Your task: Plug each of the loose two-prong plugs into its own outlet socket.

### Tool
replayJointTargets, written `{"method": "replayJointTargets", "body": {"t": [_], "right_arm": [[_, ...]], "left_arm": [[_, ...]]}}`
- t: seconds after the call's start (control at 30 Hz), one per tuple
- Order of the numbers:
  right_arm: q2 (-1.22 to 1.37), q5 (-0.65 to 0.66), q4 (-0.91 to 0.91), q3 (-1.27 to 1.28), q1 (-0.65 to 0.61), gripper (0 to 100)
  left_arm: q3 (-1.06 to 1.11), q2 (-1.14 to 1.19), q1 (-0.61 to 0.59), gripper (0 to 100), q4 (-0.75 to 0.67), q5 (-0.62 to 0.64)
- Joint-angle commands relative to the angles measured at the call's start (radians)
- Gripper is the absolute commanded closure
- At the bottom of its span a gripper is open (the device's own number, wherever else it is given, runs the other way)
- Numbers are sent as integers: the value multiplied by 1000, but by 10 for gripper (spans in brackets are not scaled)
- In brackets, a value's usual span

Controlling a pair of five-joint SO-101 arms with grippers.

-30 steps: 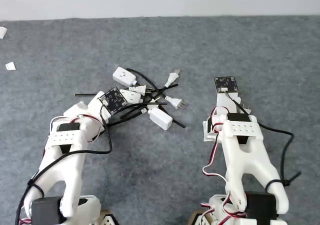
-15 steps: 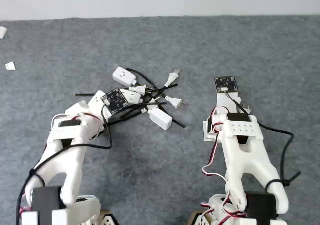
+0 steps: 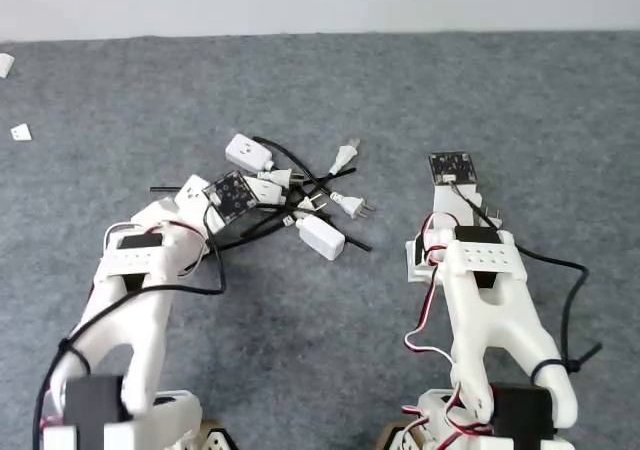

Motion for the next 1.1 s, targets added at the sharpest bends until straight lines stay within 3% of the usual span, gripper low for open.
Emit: {"method": "replayJointTargets", "body": {"t": [0.0, 0.23, 0.57, 0.8, 1.0, 1.07], "right_arm": [[-5, 15, -19, -6, -5, 884], [-5, 15, -18, -6, -2, 884], [-5, 15, -18, -6, -2, 884], [-5, 15, -18, -6, -1, 884], [-5, 15, -19, -6, -1, 884], [-5, 15, -19, -6, -2, 884]], "left_arm": [[-53, -196, 68, 987, 166, 100], [-38, -526, 273, 987, 470, 542], [131, -591, 433, 987, 420, 1106], [226, -580, 459, 985, 227, 1157], [269, -577, 486, 985, 187, 1412], [268, -577, 488, 985, 187, 1428]]}}
